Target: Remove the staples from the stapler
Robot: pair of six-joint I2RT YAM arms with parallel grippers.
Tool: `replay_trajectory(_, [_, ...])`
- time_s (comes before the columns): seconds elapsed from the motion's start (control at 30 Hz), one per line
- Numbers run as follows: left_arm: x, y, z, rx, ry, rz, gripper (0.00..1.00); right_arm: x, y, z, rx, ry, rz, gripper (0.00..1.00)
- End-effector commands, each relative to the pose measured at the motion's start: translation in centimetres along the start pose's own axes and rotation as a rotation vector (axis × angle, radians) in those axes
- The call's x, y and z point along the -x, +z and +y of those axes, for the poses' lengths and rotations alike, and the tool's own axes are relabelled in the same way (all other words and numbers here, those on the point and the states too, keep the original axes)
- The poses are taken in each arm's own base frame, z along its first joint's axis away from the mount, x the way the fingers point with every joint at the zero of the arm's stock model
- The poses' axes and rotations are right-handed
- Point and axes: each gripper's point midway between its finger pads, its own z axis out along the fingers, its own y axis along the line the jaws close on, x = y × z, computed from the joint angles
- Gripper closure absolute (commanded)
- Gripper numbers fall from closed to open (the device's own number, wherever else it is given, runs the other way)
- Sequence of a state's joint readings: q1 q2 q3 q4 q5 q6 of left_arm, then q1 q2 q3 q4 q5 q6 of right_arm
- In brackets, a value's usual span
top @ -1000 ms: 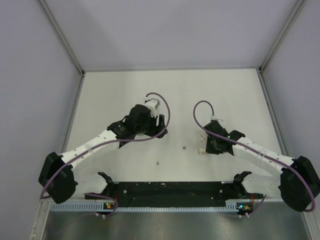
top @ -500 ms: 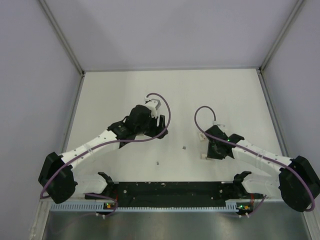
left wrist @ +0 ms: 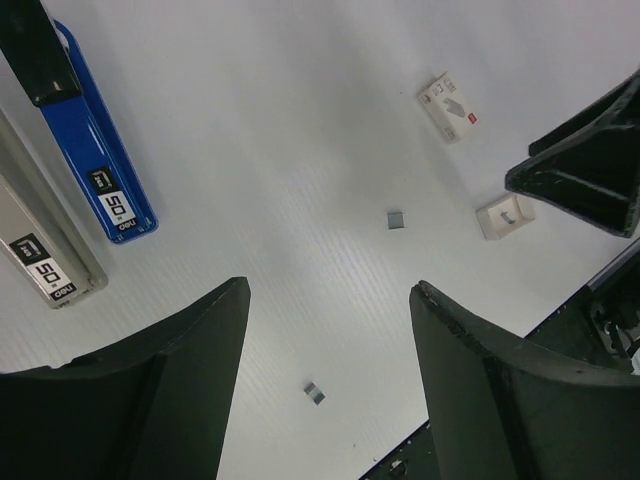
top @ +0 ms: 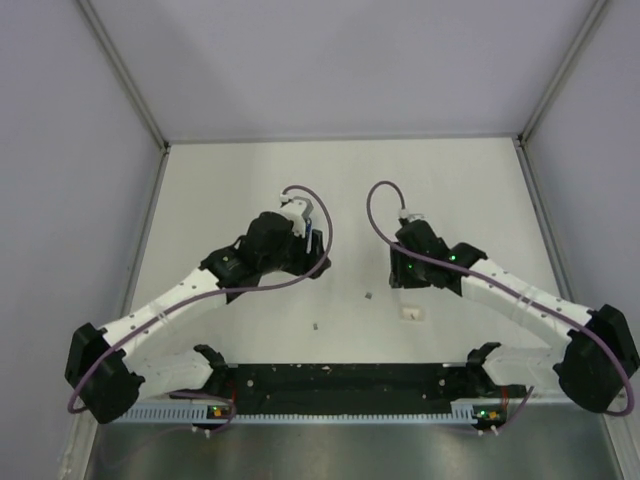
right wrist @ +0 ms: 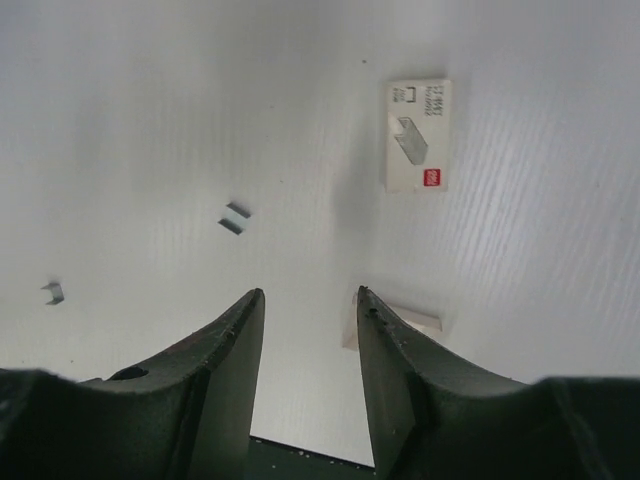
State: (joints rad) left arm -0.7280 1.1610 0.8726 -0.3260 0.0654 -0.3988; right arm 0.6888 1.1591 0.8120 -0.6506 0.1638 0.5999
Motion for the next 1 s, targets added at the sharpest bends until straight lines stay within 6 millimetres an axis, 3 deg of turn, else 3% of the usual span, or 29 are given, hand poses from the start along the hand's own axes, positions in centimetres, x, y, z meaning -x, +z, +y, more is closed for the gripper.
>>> replay_trajectory(0.0, [2.0,-2.7,-0.7,-0.013,-0.004,-0.090,0.29,1.5,0.5,4.1,0.115,-0.196,-0.018,0.54])
replay_trajectory(0.3, [2.2,-6.8,-0.6,-0.016,-0.014,-0.169,0.29,-0.2,4.2,7.8,0.215,-0.454,0.068,0.45])
replay_trajectory(0.47, [3.0,-9.2,-1.1,-0.047,-0.011,-0.241,0.29,-1.1,5.6,8.3,0.221,-0.544,0.085,0.45])
replay_trajectory(0.6, [3.4,-10.1,-1.4,-0.068,-0.004,-0.270,0.28,-1.5,6.3,8.7,0.235,-0.590,0.092,0.45])
replay_trajectory(0.97, [3.2,-10.0,-1.3,-0.065,-0.004,-0.260,0.28,-3.1,8.2,8.1,0.202,-0.645,0.145,0.45])
